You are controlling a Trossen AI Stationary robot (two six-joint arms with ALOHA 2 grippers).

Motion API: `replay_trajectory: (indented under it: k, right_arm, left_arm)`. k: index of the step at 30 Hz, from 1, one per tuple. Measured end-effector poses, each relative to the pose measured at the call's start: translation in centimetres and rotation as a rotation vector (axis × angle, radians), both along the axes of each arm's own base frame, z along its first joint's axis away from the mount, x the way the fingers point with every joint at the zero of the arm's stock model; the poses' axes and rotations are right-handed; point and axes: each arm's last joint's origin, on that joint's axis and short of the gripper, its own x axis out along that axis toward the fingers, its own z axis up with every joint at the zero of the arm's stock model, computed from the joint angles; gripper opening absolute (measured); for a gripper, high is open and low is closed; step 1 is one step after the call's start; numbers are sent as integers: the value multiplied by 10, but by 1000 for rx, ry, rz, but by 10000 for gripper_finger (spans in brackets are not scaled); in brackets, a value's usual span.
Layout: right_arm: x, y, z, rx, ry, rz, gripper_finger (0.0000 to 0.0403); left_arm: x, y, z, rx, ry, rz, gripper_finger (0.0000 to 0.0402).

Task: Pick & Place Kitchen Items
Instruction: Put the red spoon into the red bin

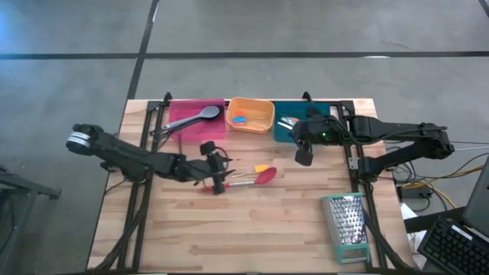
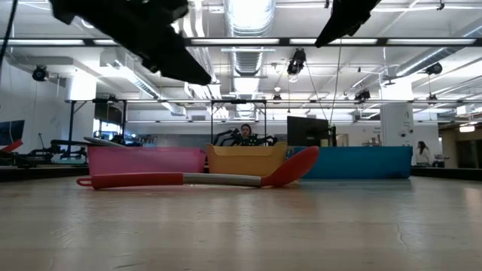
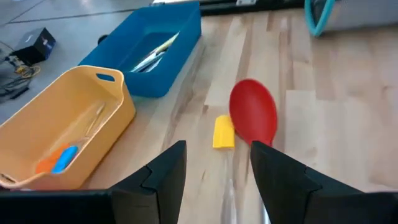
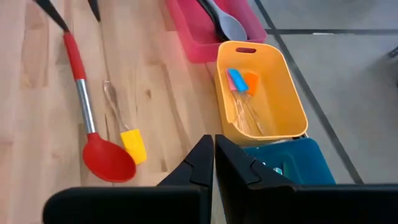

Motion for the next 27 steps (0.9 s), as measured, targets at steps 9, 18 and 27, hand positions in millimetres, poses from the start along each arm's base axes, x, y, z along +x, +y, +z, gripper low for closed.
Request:
replay_trajectory:
  k: [9,18,27]
  right_arm:
    - [-1,0,-1,1,15,-1,9]
    - [-2,0,-2,17,20,-16,8]
    - [-2,0,-3,19,23,-18,8]
  left_arm:
    - [36,2,-17,10,331,-44,183]
    - [37,-7,-33,-269,453,-46,183]
    - [36,-7,-48,-309,544,-30,183]
